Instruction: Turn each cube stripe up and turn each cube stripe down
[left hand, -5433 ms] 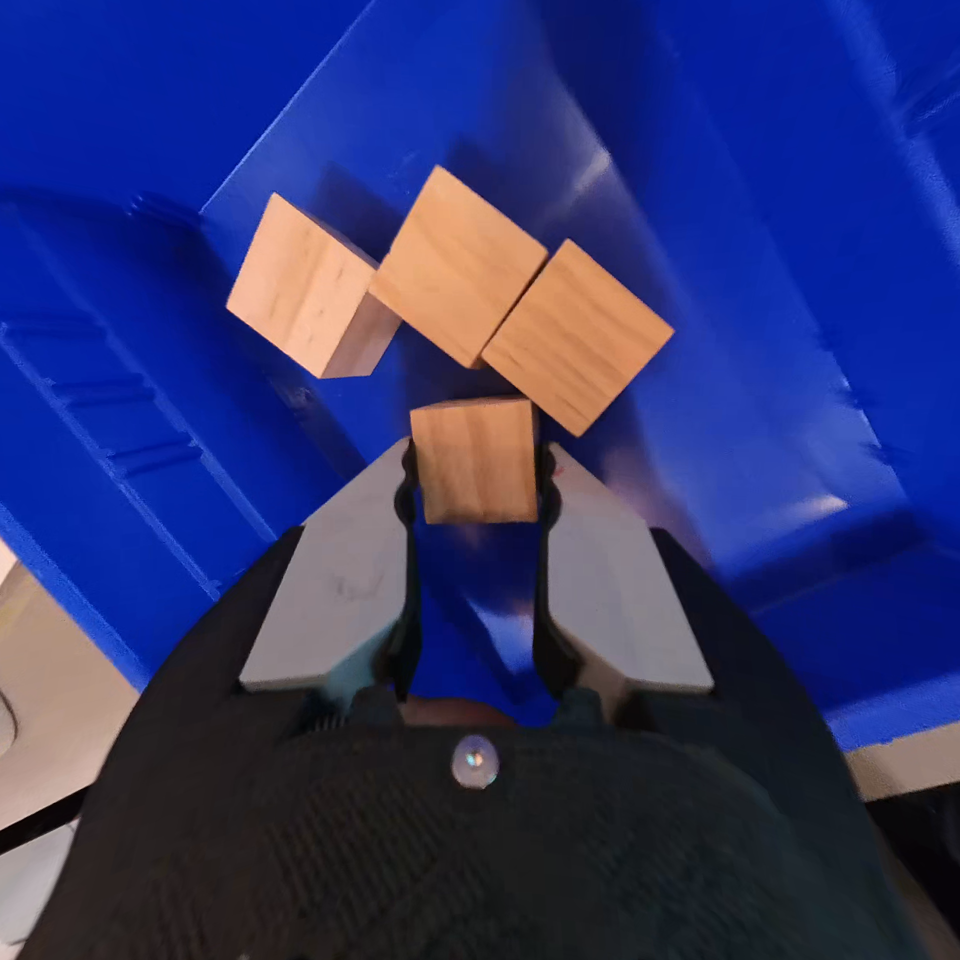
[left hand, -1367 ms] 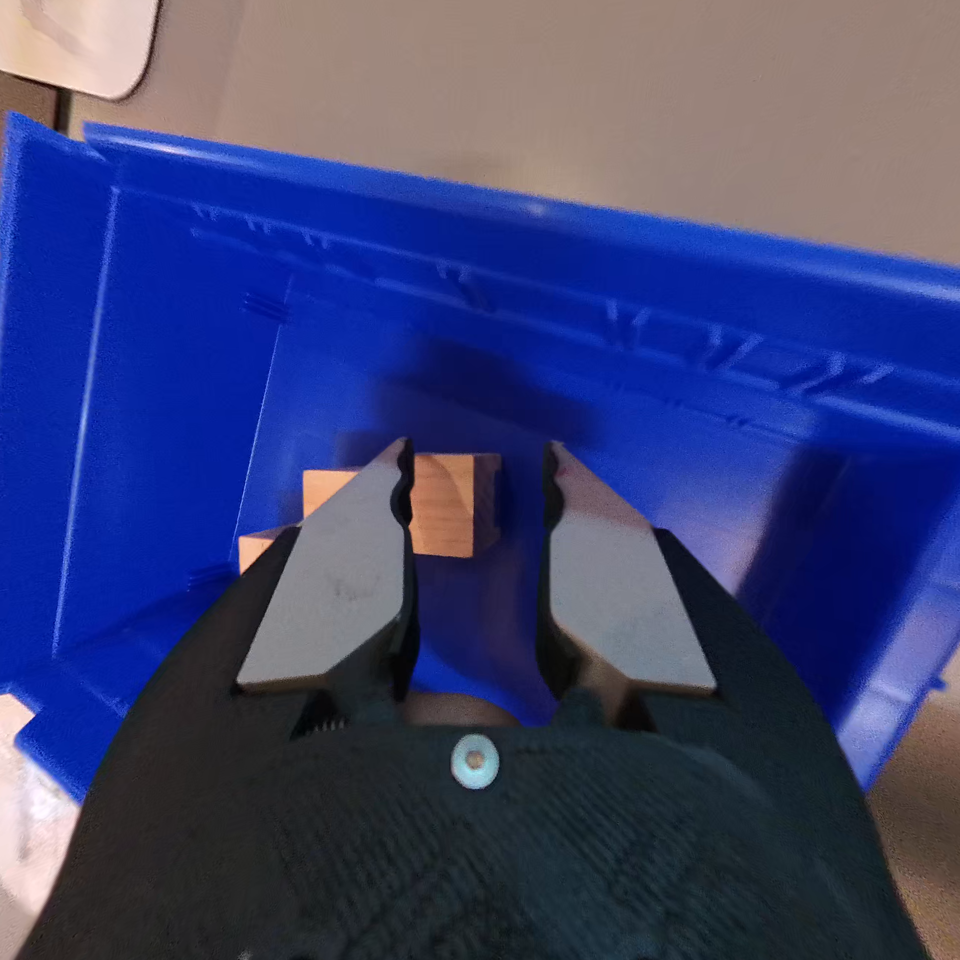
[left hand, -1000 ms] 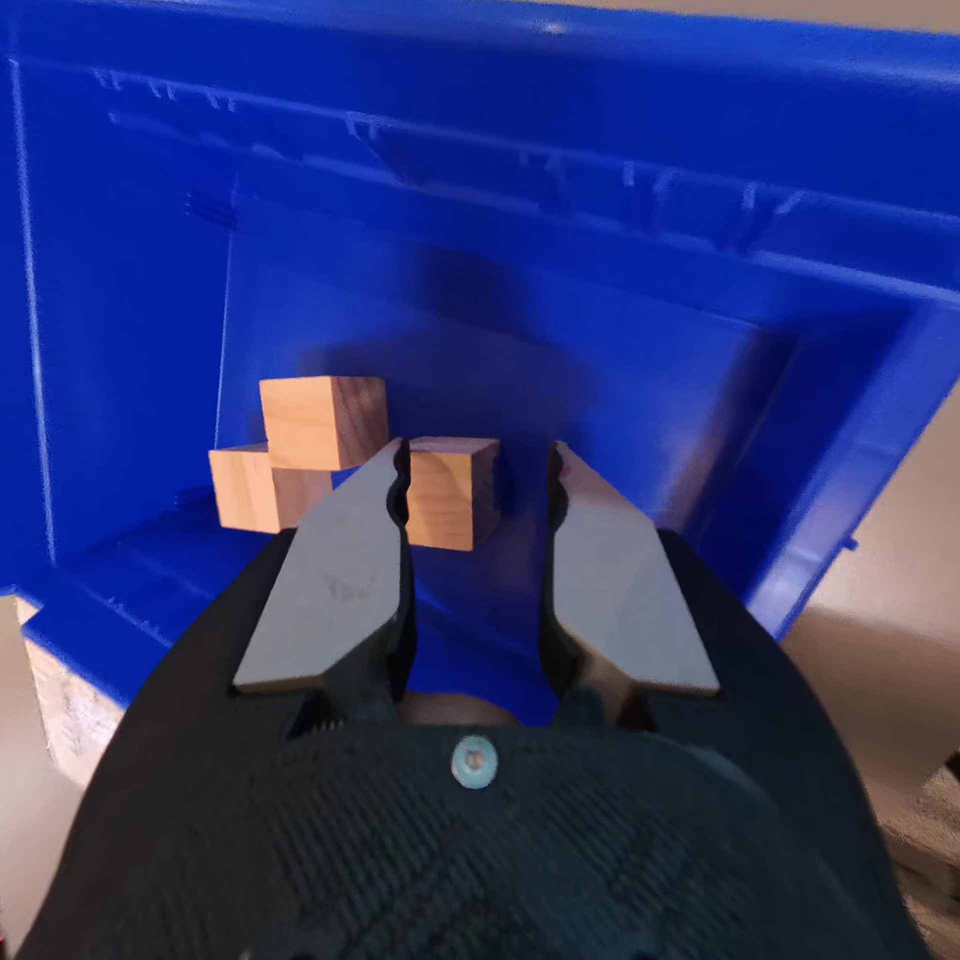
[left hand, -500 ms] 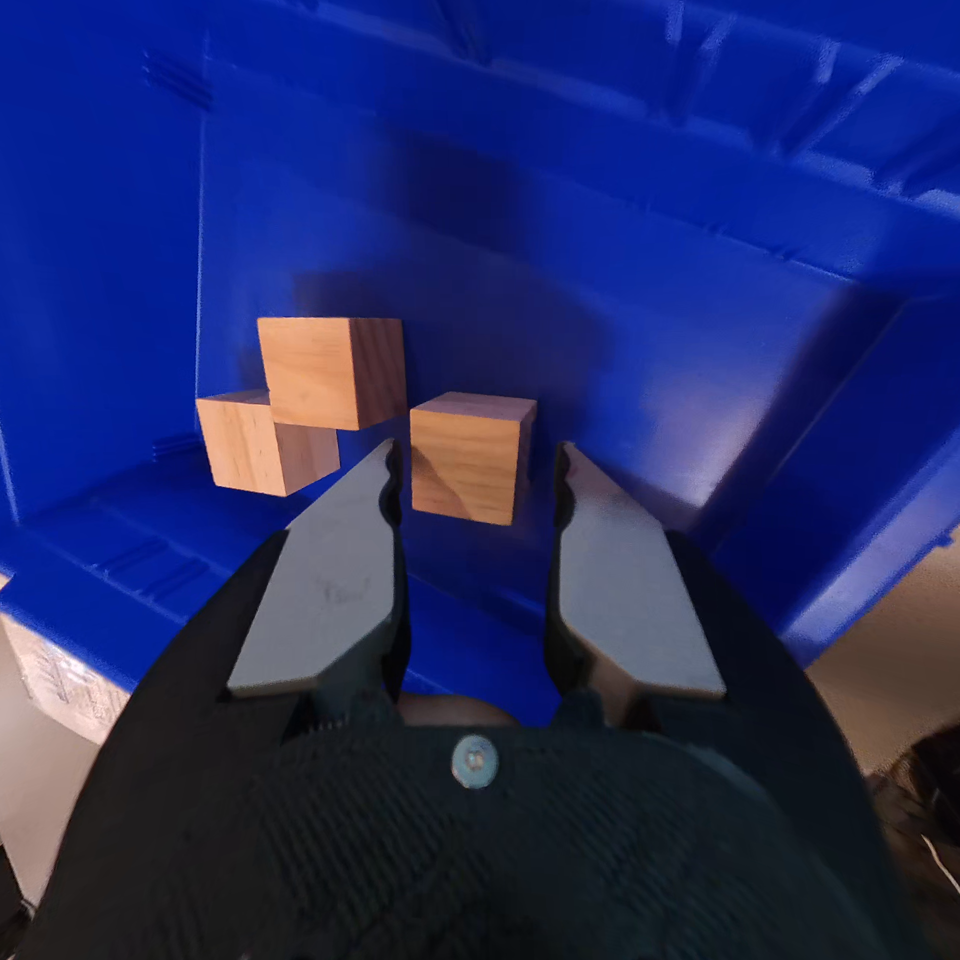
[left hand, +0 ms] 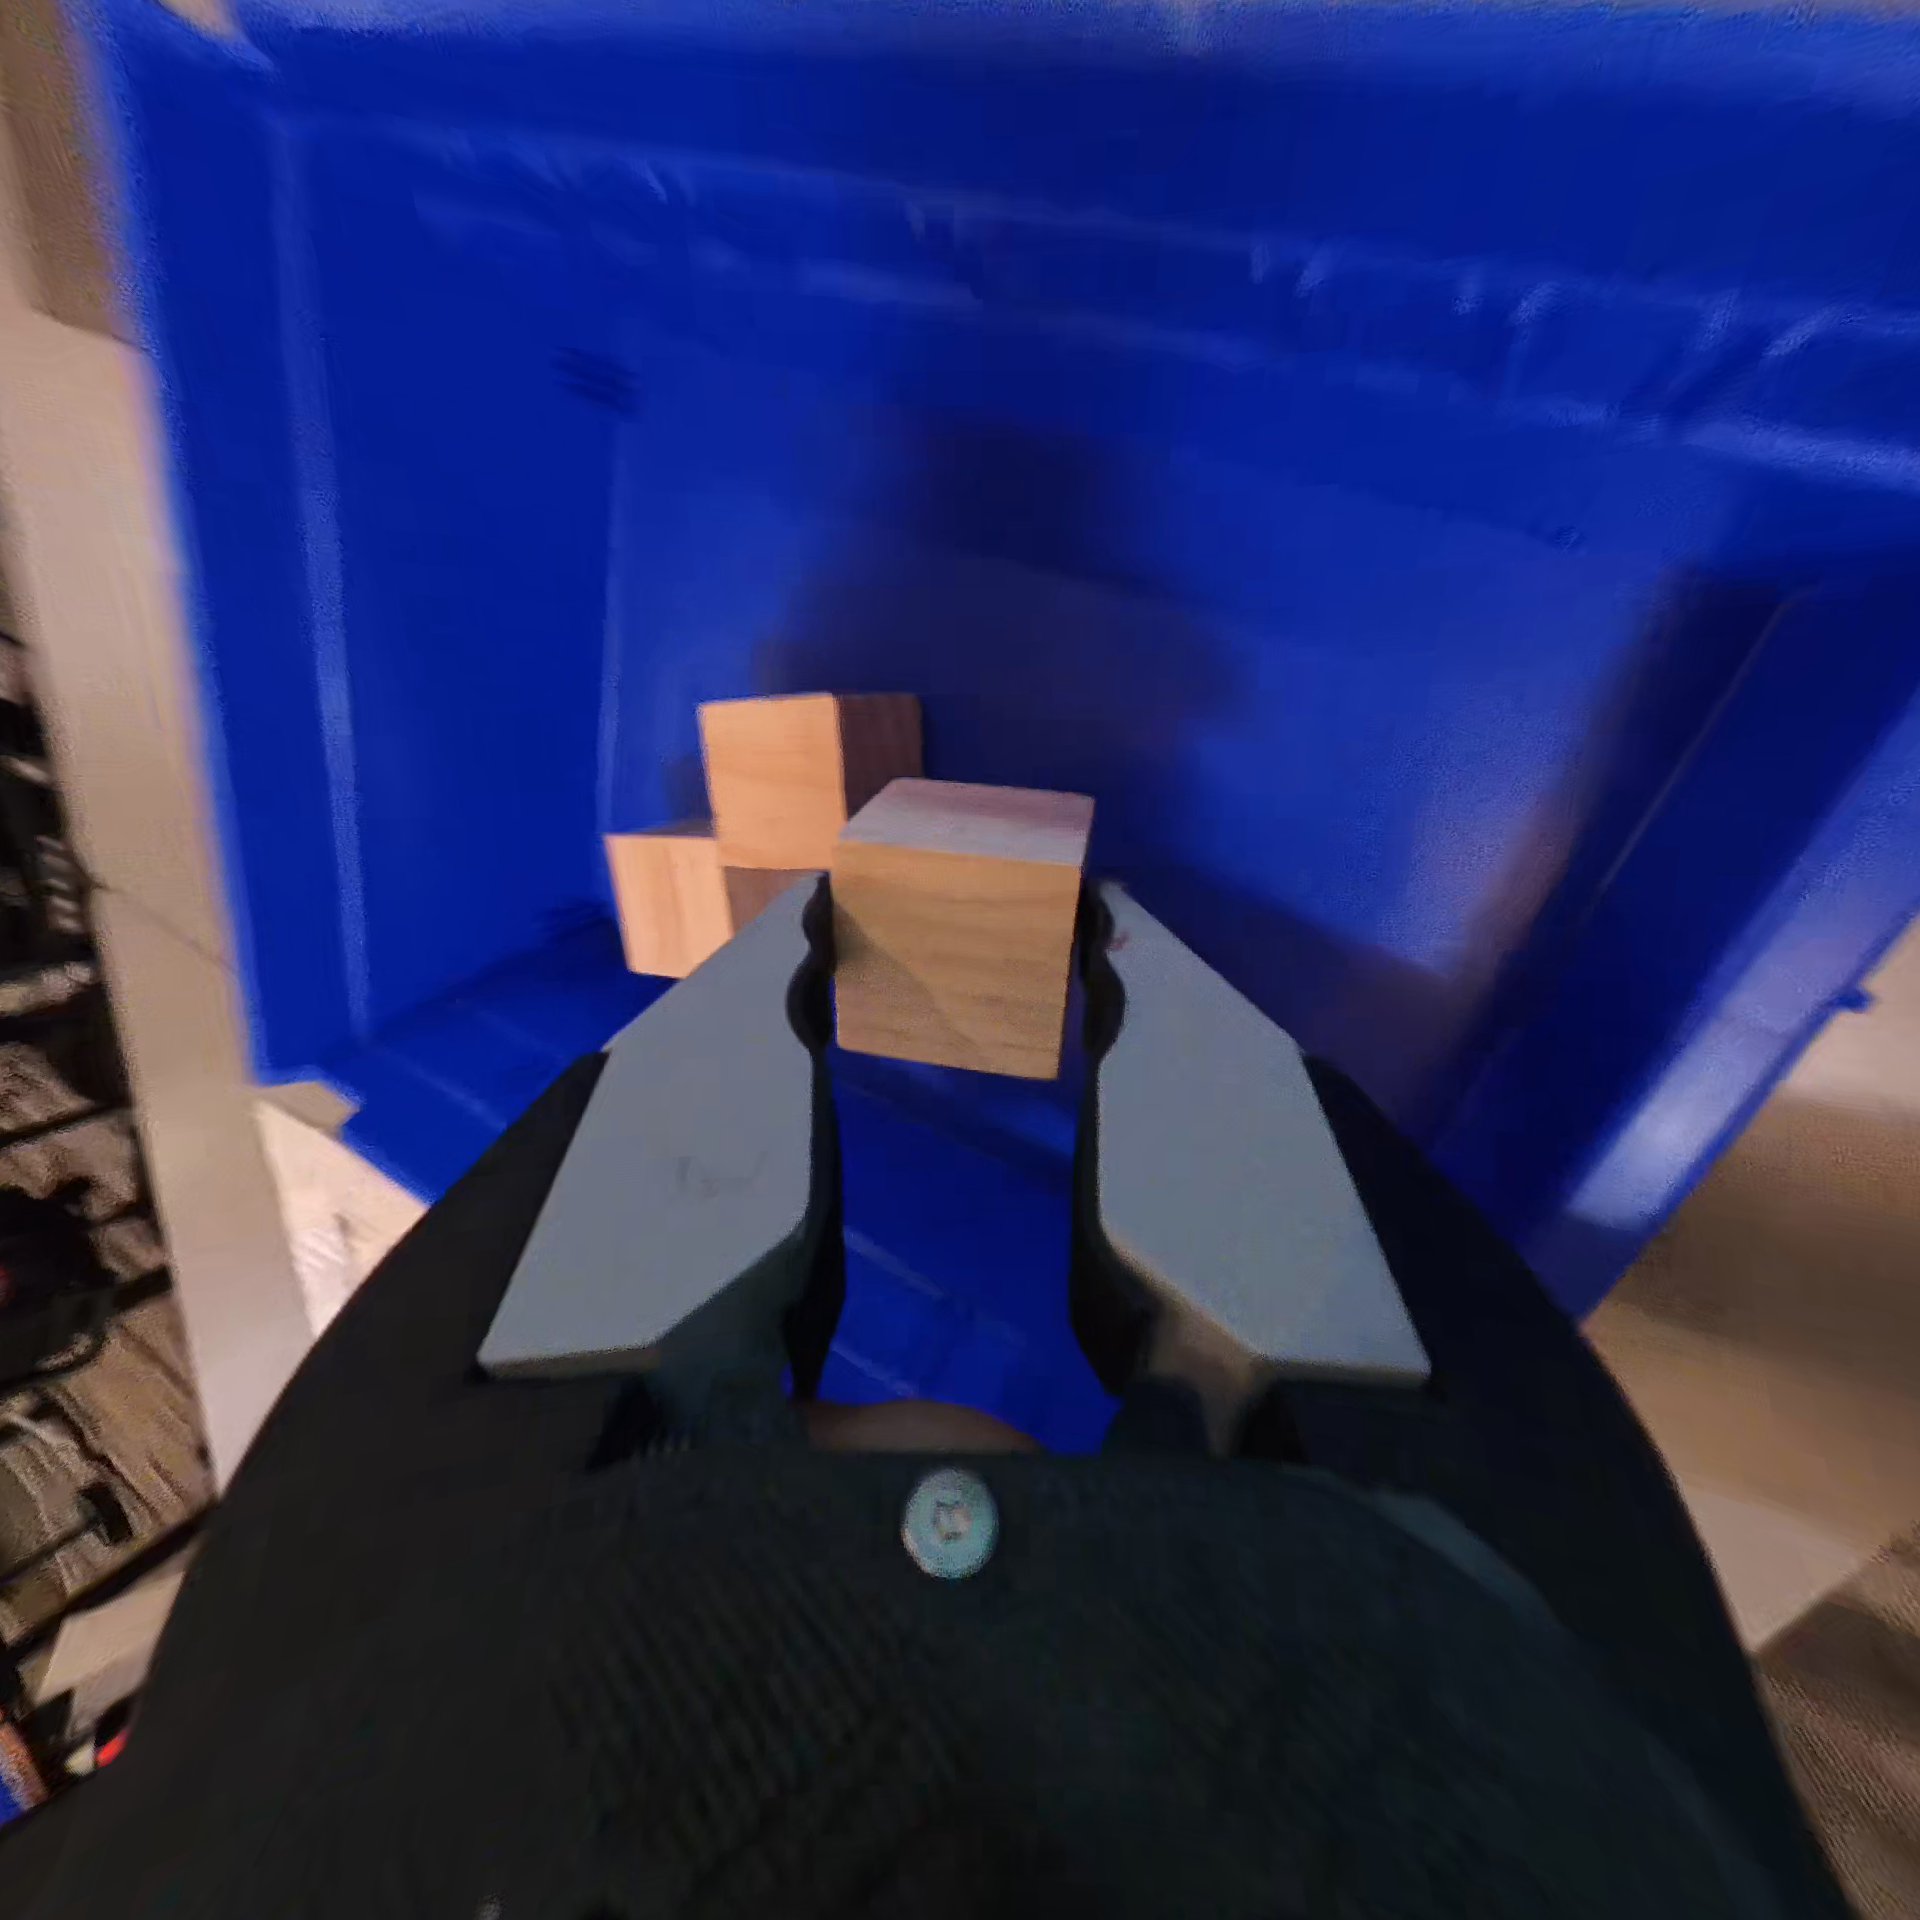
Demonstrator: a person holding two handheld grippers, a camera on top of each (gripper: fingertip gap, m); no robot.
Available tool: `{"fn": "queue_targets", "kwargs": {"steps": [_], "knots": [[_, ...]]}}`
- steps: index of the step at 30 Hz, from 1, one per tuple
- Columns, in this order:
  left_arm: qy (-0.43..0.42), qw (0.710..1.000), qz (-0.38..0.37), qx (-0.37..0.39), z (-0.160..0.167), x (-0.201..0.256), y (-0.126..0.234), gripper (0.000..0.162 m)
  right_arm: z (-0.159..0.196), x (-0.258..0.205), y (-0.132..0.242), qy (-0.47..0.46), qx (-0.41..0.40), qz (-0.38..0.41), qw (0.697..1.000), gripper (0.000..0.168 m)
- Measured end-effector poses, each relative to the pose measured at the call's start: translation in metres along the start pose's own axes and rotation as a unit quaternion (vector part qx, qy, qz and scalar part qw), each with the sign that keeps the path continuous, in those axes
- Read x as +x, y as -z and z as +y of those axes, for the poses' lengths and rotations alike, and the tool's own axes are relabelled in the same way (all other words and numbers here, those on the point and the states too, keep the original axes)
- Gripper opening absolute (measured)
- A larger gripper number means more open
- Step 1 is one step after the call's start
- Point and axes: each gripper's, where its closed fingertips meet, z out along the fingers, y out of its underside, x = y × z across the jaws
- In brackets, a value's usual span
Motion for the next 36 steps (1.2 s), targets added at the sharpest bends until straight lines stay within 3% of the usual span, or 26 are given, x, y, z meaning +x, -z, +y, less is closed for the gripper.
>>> {"fn": "queue_targets", "kwargs": {"steps": [4,8,12,19,25,27,30,36], "knots": [[-0.016,0.982,-0.082,0.172,-0.055,0.015,0.057,0.046,0.006,-0.030,-0.017,-0.031,-0.004,-0.081,0.996,0.052],[-0.090,0.910,-0.152,0.376,-0.127,0.080,0.119,0.046,0.016,-0.095,-0.037,-0.098,-0.026,-0.248,0.964,0.057],[-0.136,0.843,-0.238,0.462,-0.167,0.126,0.150,0.045,0.012,-0.161,-0.034,-0.152,-0.030,-0.391,0.907,0.059],[-0.146,0.760,-0.208,0.598,-0.212,0.183,0.181,0.045,0.012,-0.212,-0.029,-0.182,-0.039,-0.485,0.854,0.062],[-0.139,0.736,-0.177,0.638,-0.226,0.199,0.190,0.045,0.013,-0.226,-0.027,-0.213,-0.044,-0.534,0.817,0.061],[-0.140,0.742,-0.179,0.631,-0.229,0.199,0.183,0.045,0.009,-0.227,-0.023,-0.226,-0.036,-0.554,0.801,0.041],[-0.127,0.746,-0.177,0.630,-0.230,0.196,0.176,0.045,0.011,-0.222,-0.028,-0.248,-0.041,-0.550,0.796,0.041],[-0.107,0.767,-0.179,0.607,-0.228,0.187,0.154,0.045,0.021,-0.212,-0.044,-0.216,-0.053,-0.480,0.849,0.040]]}}
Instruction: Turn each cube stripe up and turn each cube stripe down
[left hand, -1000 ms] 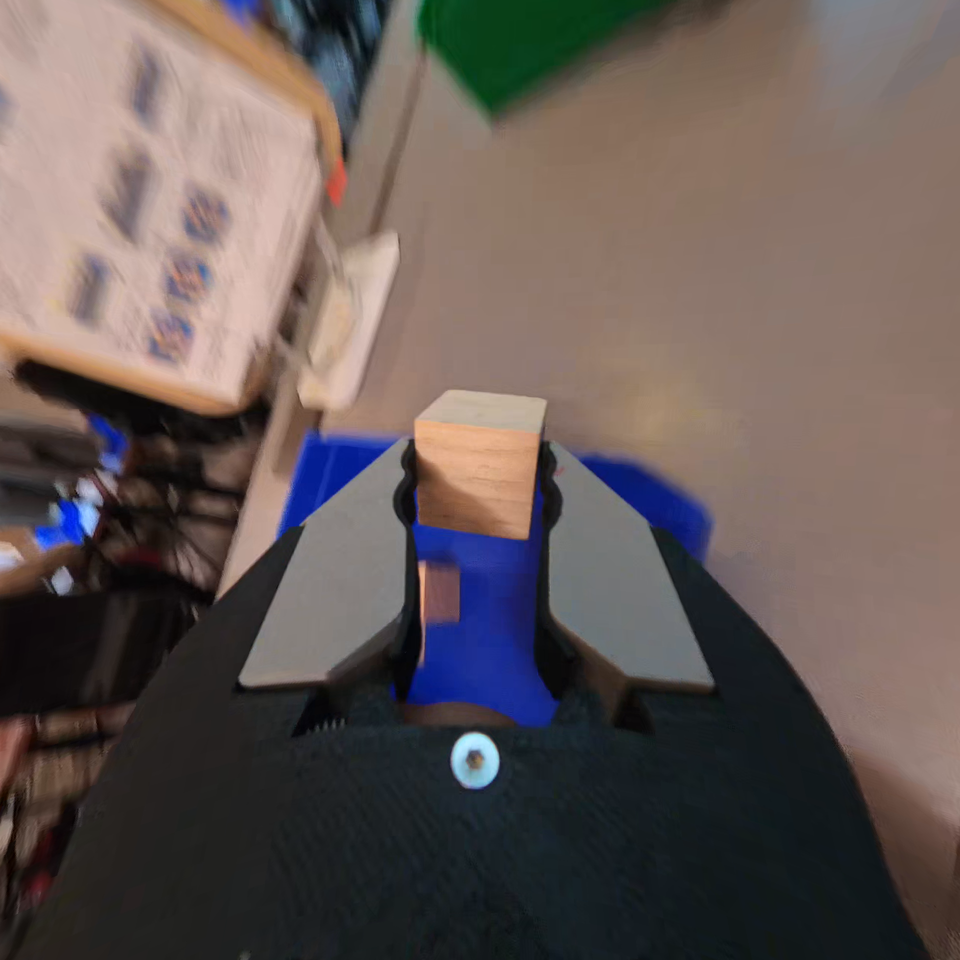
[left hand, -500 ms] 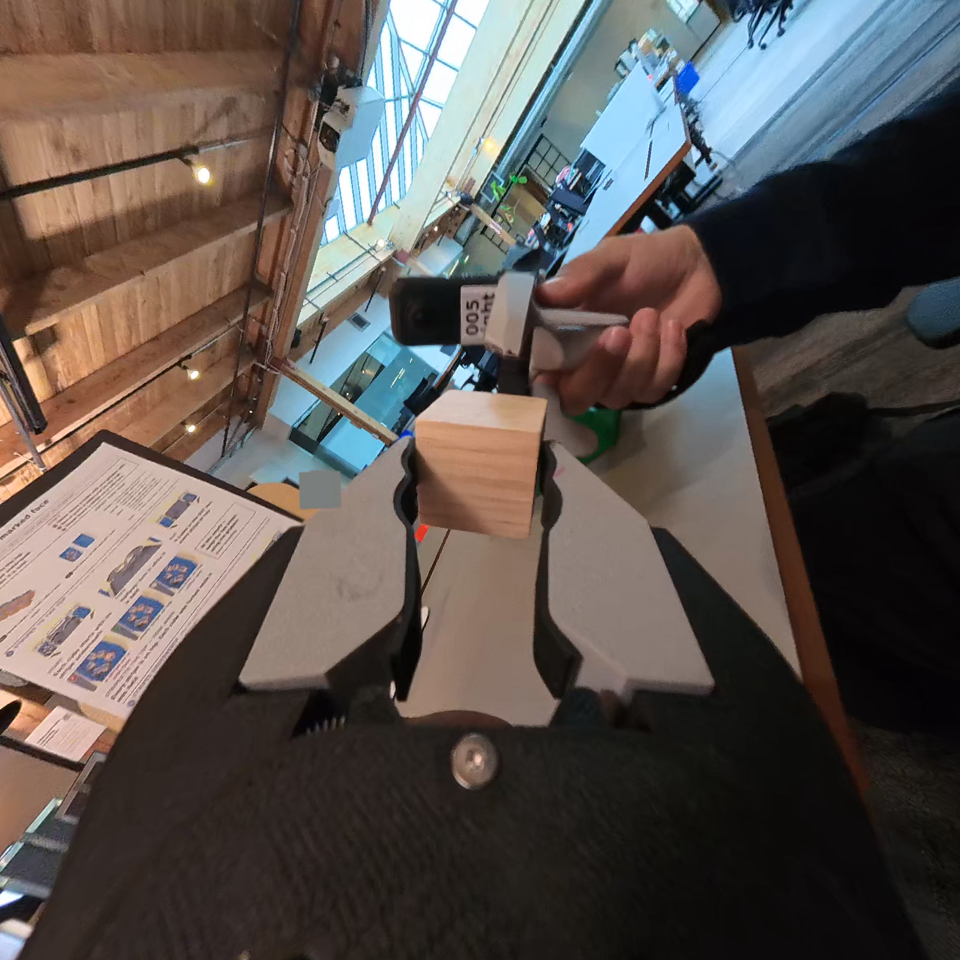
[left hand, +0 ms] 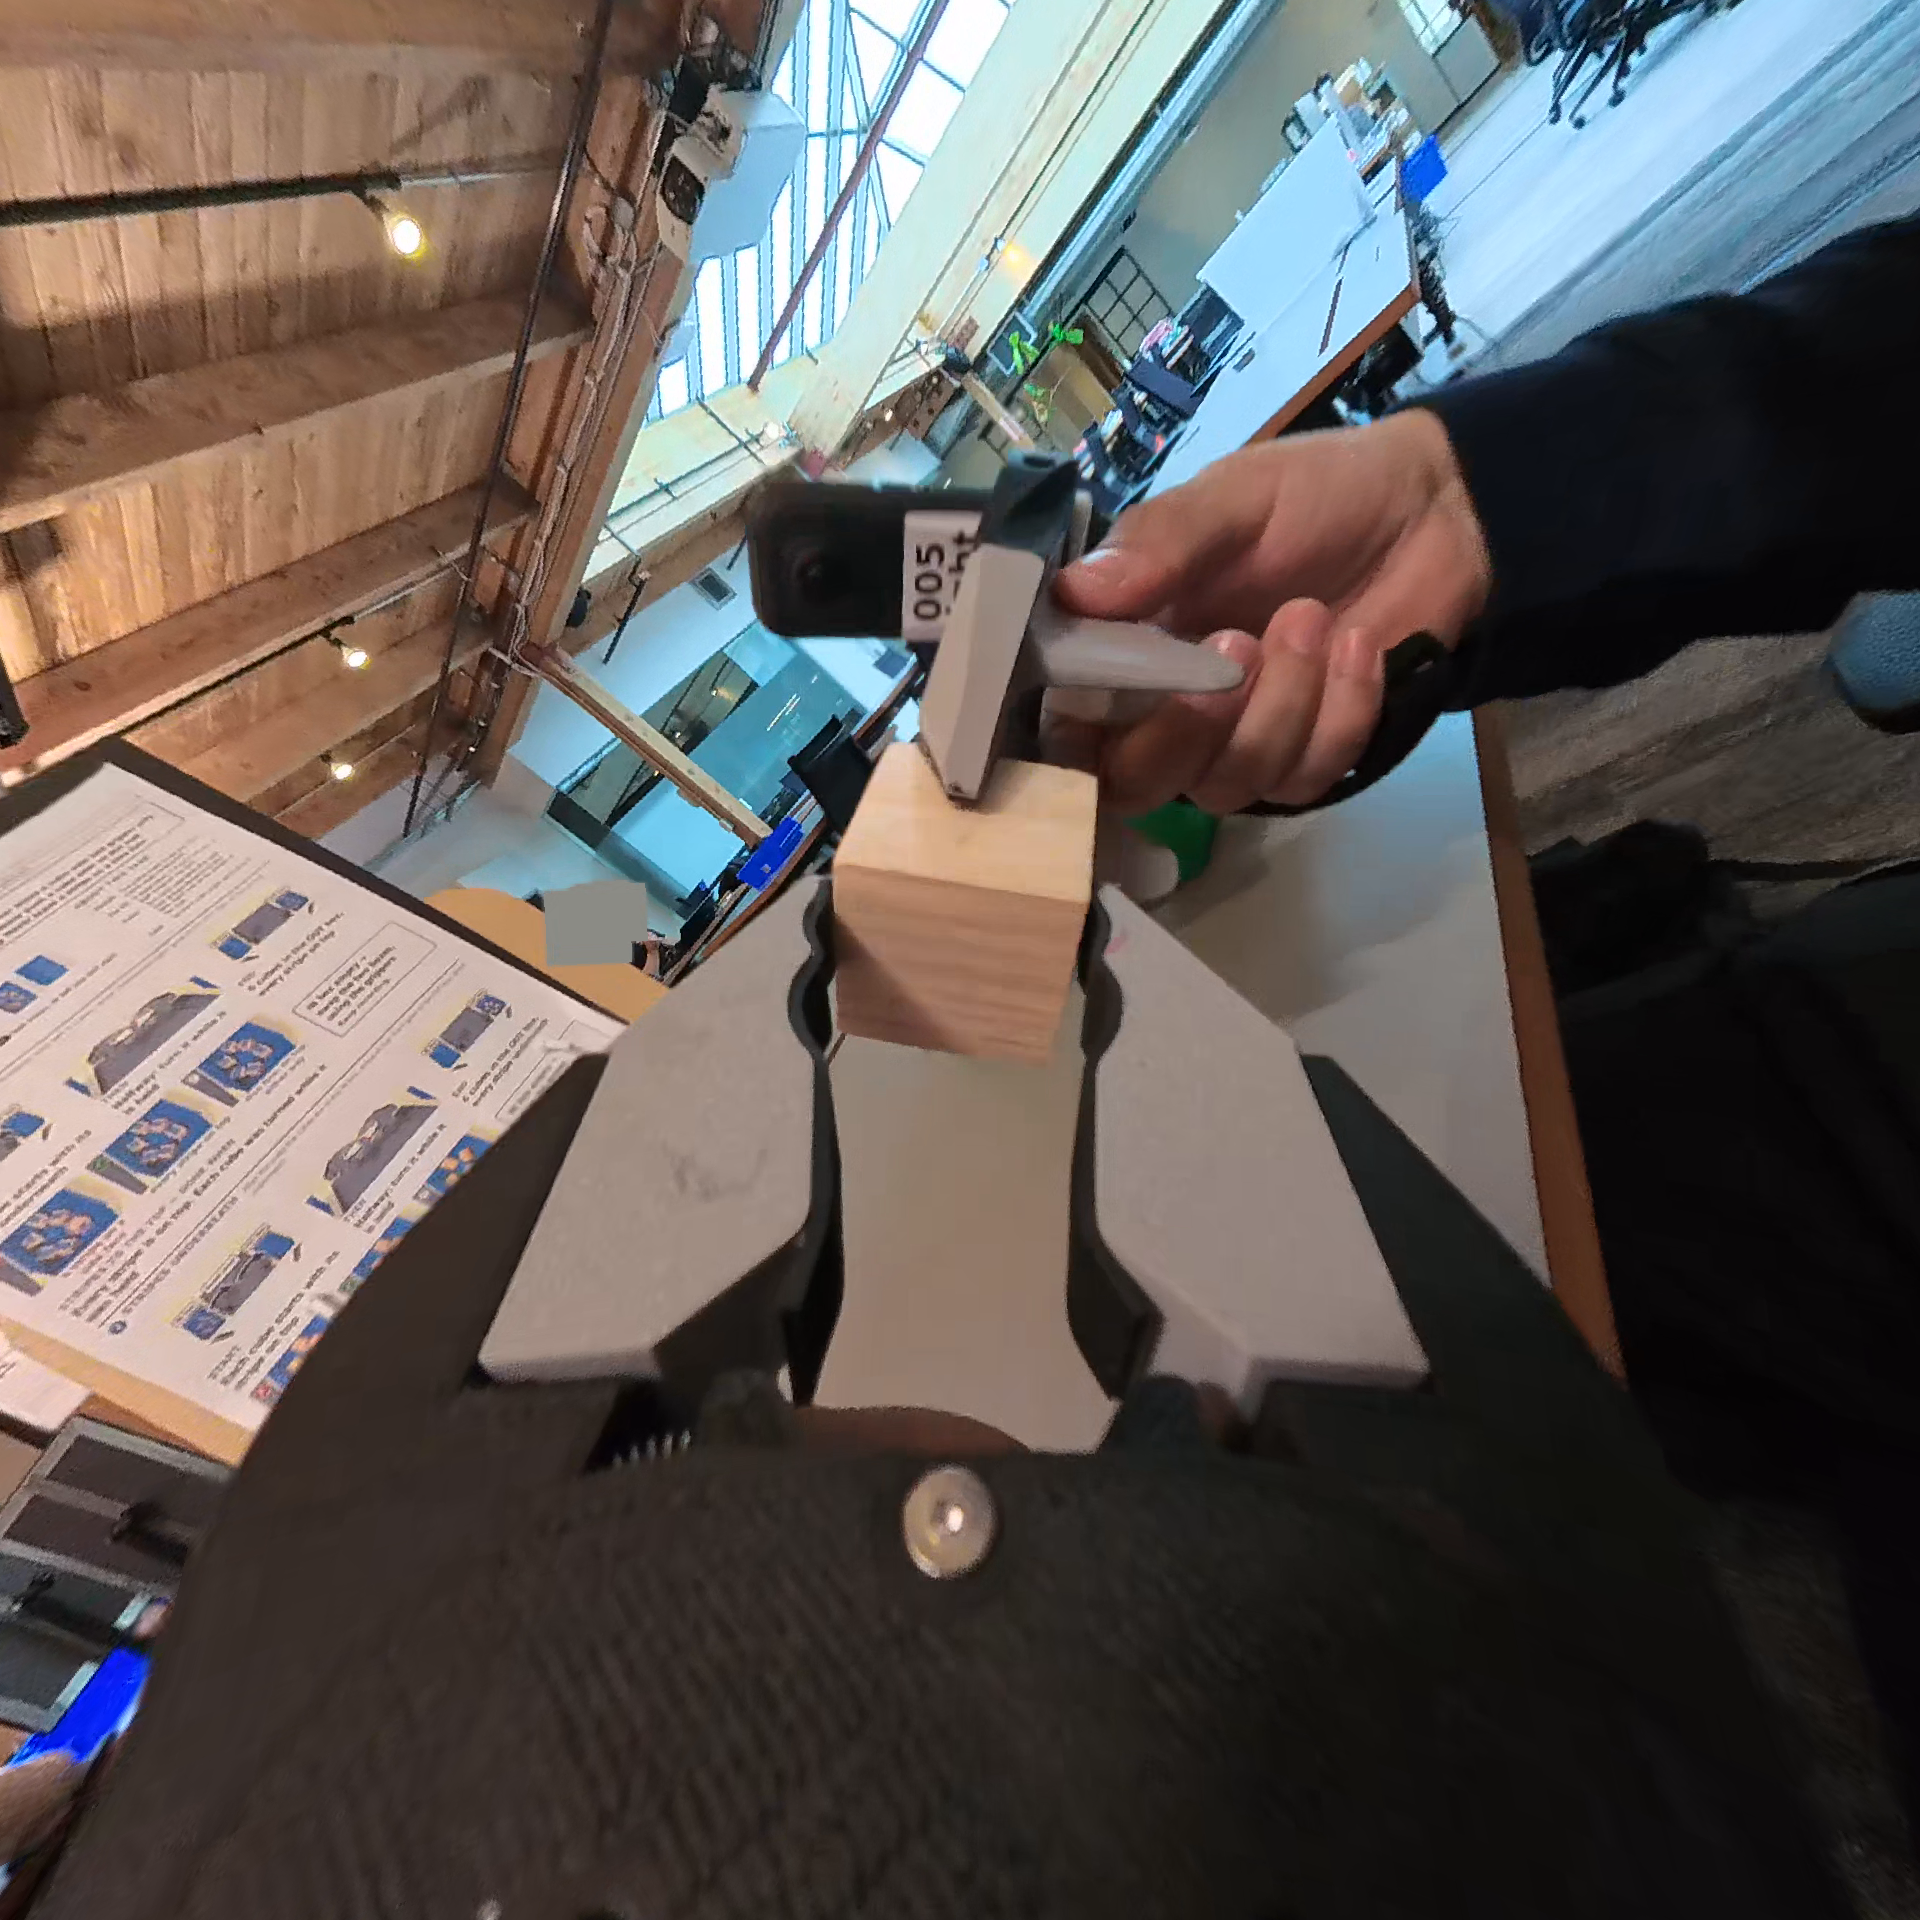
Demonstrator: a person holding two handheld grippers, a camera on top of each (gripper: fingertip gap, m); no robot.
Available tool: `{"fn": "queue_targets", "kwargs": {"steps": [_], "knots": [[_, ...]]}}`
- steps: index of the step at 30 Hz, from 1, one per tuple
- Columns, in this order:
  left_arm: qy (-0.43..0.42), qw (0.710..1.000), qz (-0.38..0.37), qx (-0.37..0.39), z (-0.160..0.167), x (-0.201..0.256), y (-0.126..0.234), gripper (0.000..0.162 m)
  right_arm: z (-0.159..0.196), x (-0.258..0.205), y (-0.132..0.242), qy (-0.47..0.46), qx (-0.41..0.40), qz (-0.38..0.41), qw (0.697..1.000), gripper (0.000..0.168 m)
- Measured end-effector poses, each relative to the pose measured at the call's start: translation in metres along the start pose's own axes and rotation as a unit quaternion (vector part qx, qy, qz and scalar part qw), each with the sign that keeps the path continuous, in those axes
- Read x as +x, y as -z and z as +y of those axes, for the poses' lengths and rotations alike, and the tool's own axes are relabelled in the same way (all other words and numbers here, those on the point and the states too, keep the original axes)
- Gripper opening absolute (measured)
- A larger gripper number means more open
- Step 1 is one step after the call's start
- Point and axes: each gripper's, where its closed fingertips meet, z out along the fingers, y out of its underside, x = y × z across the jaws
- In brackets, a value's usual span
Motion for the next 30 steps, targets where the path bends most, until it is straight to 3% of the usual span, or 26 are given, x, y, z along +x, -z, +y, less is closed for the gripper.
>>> {"fn": "queue_targets", "kwargs": {"steps": [7,10,12,17,21,24,30], "knots": [[-0.022,0.999,-0.026,-0.036,0.016,-0.005,0.002,0.047,-0.010,0.010,0.015,0.020,0.014,0.053,0.998,0.040],[-0.003,0.998,-0.039,-0.054,0.023,-0.015,0.008,0.047,-0.026,0.016,0.042,0.032,0.042,0.085,0.995,0.040],[0.014,0.994,-0.050,-0.097,0.037,-0.024,0.012,0.042,-0.042,0.033,0.080,0.065,0.066,0.170,0.981,0.040],[0.101,0.944,-0.089,-0.303,0.113,-0.048,0.035,0.043,-0.070,0.084,0.233,0.095,0.133,0.441,0.882,0.040],[0.214,0.916,-0.088,-0.328,0.130,-0.047,0.043,0.056,-0.040,0.130,0.331,0.049,0.086,0.614,0.783,0.041],[0.246,0.911,-0.090,-0.318,0.126,-0.049,0.044,0.054,-0.019,0.161,0.349,0.011,0.036,0.648,0.761,0.041],[0.239,0.918,-0.086,-0.306,0.118,-0.047,0.040,0.053,0.010,0.226,0.349,-0.024,-0.110,0.703,0.702,0.041]]}}
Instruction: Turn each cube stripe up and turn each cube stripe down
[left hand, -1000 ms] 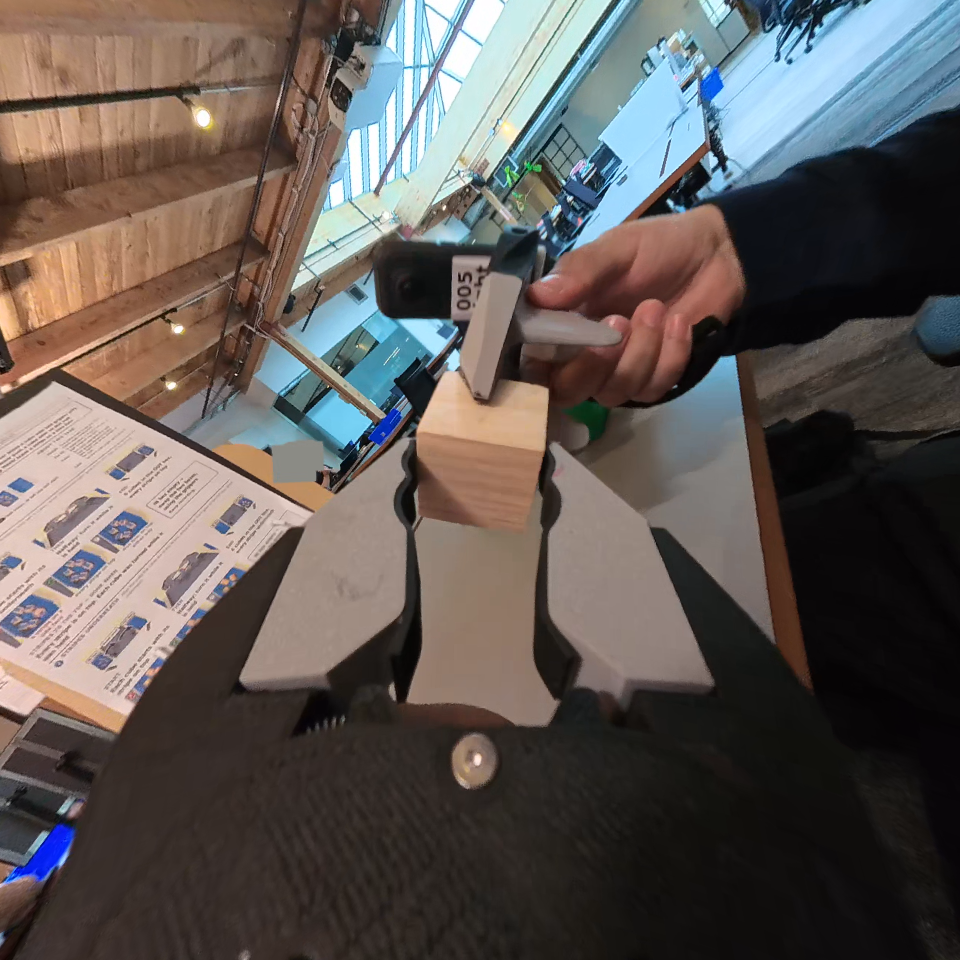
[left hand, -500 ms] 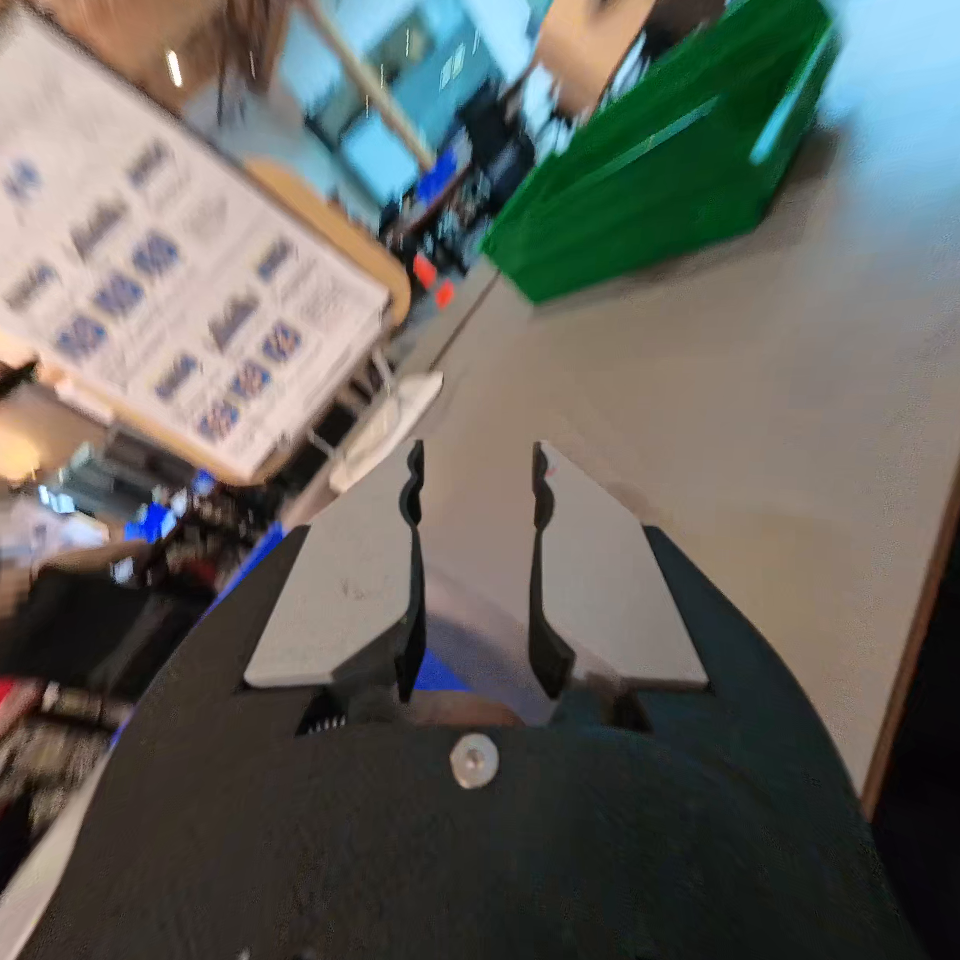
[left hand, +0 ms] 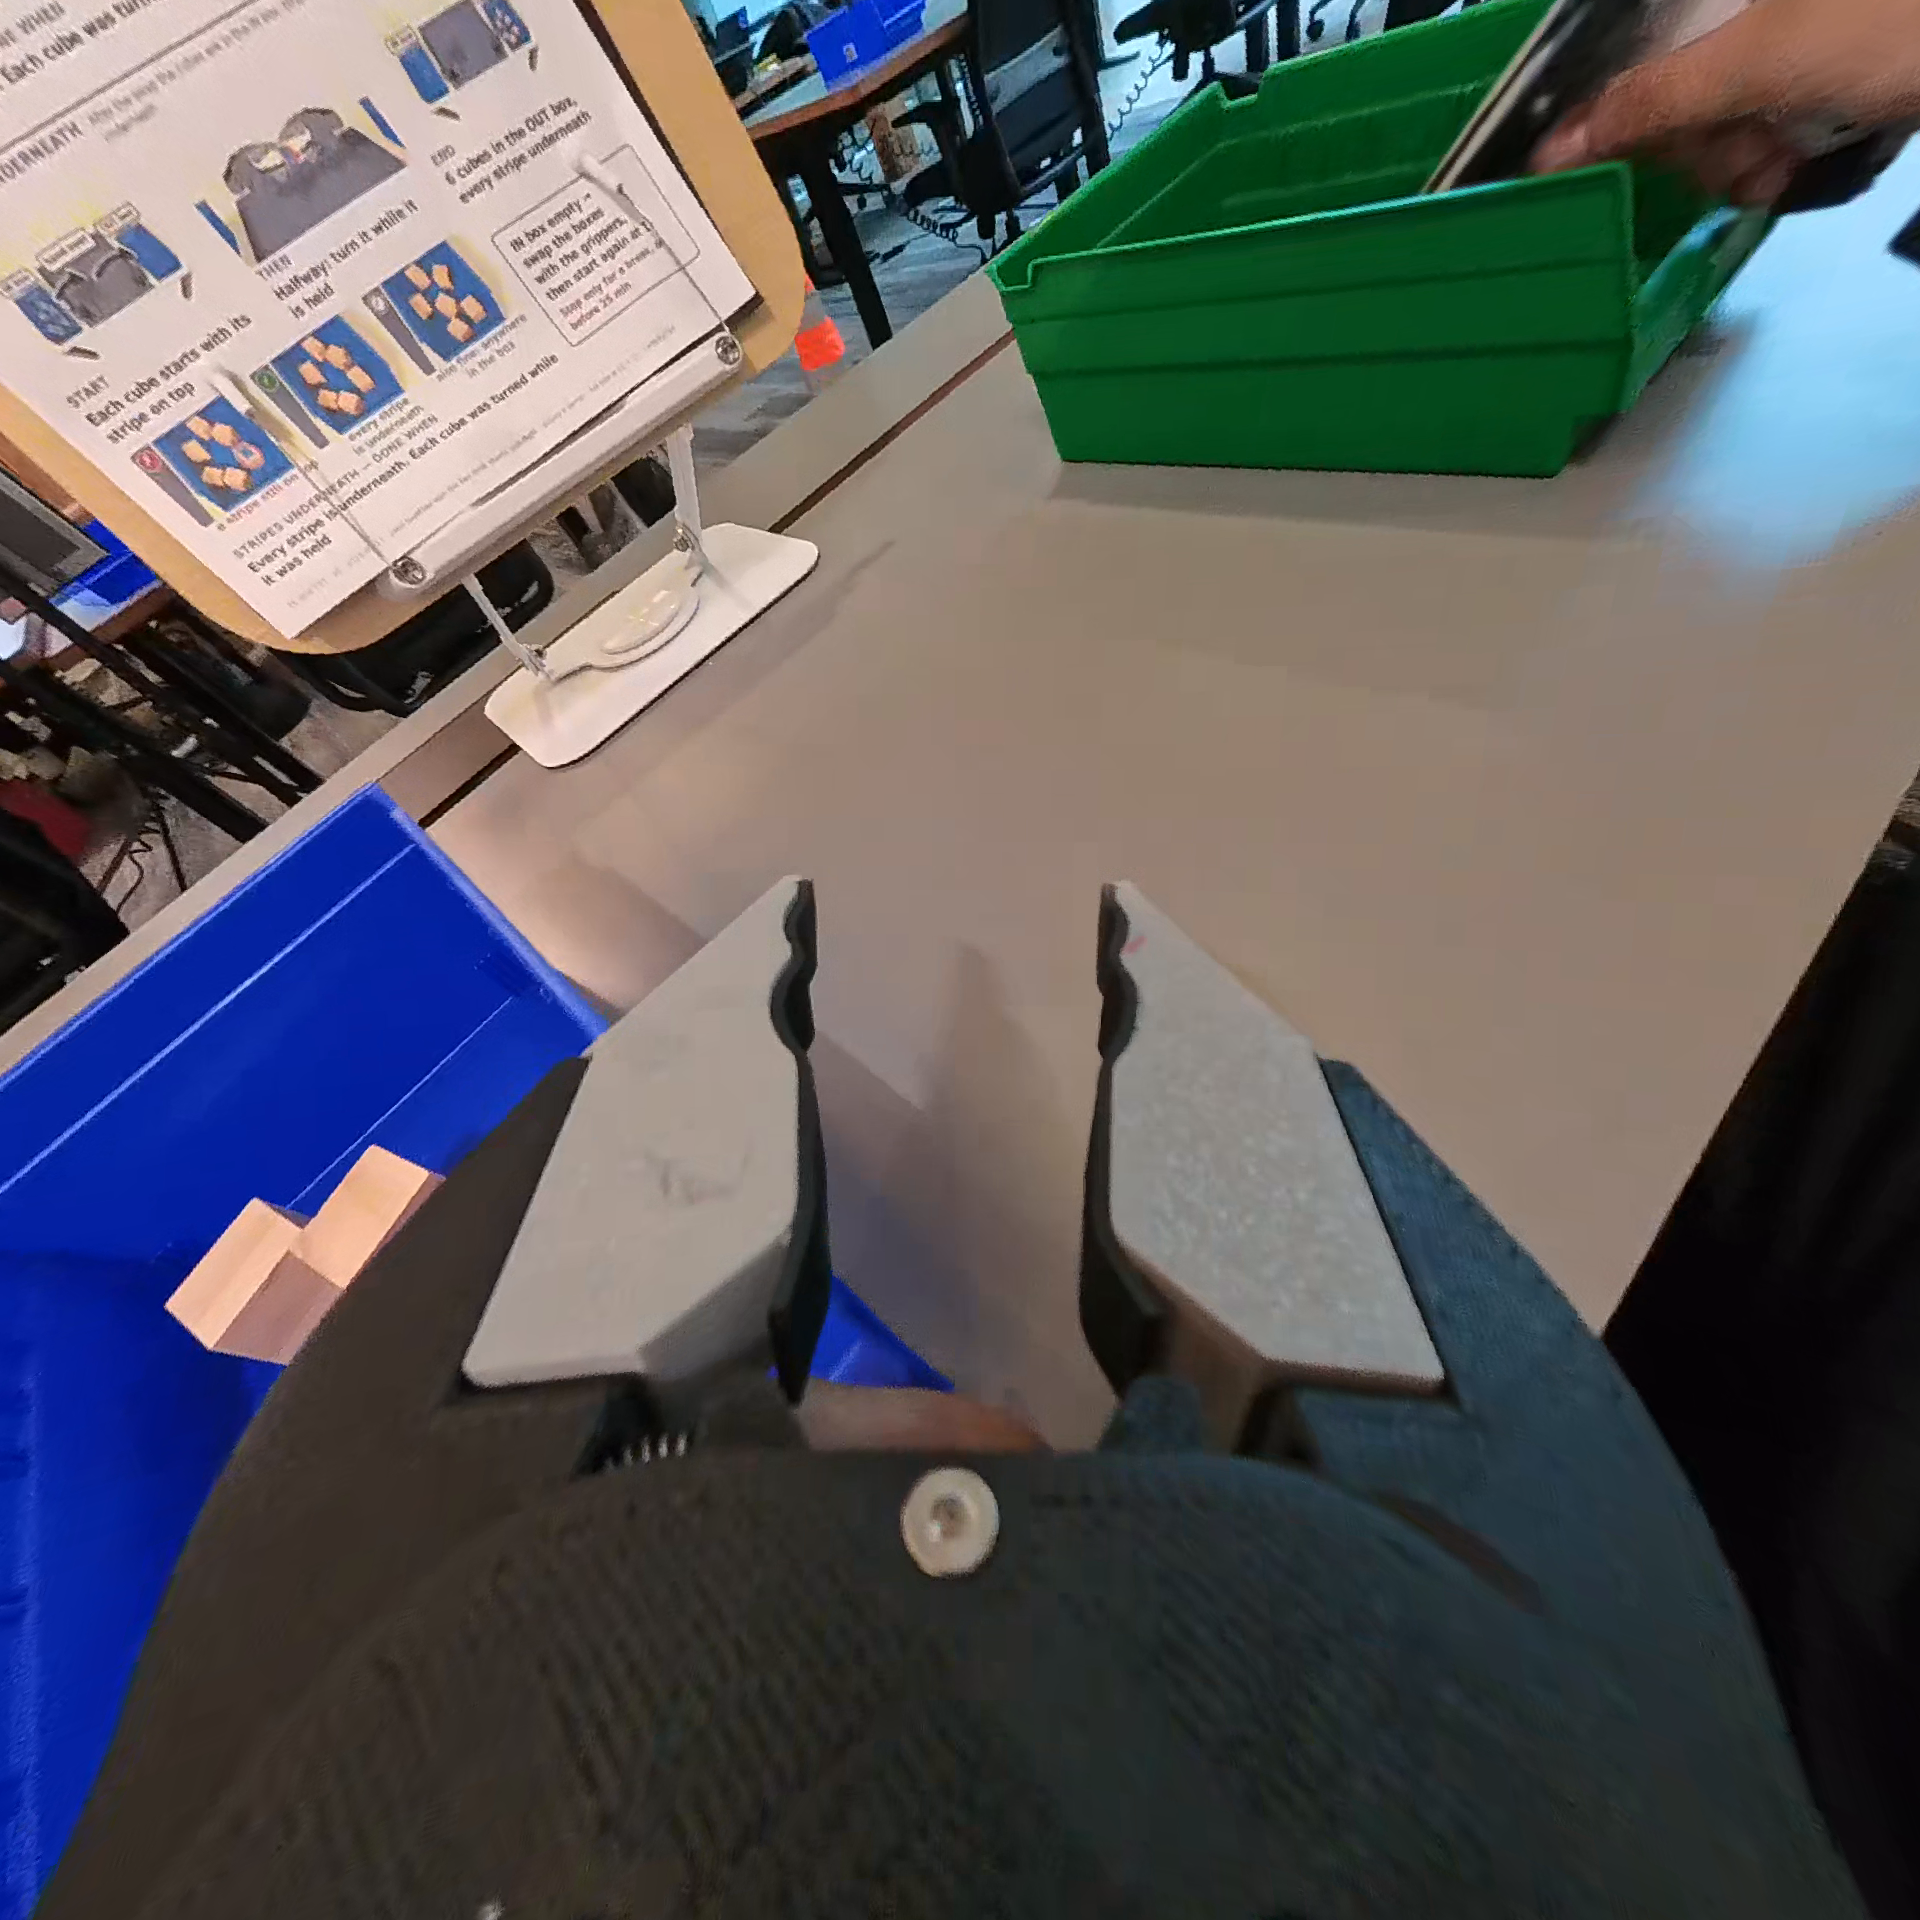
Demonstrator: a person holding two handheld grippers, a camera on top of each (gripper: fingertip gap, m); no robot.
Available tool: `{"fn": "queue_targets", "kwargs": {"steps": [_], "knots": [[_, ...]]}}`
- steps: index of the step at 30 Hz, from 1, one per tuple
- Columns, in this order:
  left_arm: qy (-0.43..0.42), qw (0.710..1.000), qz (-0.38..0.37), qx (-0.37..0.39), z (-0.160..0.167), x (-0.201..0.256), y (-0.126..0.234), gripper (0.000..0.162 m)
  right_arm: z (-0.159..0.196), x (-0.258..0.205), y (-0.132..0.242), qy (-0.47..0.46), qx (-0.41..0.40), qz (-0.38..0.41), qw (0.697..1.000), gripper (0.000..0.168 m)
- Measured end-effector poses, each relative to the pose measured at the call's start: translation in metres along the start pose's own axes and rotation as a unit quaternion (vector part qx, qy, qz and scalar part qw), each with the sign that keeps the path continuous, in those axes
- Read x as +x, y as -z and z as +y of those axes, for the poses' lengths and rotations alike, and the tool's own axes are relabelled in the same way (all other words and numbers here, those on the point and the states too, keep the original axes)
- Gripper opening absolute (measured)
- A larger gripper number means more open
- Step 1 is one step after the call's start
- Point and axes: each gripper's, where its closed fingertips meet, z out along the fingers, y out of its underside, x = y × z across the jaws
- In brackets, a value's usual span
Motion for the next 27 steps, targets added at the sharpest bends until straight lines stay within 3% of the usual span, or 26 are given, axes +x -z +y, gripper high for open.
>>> {"fn": "queue_targets", "kwargs": {"steps": [3,7,14,22,25,27], "knots": [[-0.005,1.000,-0.002,-0.008,0.004,0.001,-0.002,0.053,0.002,0.000,-0.016,-0.008,-0.039,0.006,0.999,0.045],[0.001,1.000,0.006,-0.005,0.004,0.000,-0.003,0.049,-0.010,0.001,-0.002,-0.024,0.000,-0.018,1.000,0.056],[0.038,0.999,-0.028,0.012,-0.006,-0.026,0.018,0.054,-0.050,0.003,0.083,-0.036,0.145,-0.044,0.988,0.056],[0.112,0.974,-0.195,0.030,0.009,-0.125,0.076,0.048,-0.075,-0.027,0.158,0.010,0.257,-0.082,0.963,0.052],[0.151,0.975,-0.163,0.030,0.015,-0.140,0.067,0.047,-0.078,-0.035,0.176,0.023,0.284,-0.085,0.955,0.051],[0.141,0.983,-0.115,-0.016,0.024,-0.144,0.046,0.052,-0.079,-0.039,0.184,0.028,0.293,-0.088,0.951,0.051]]}}
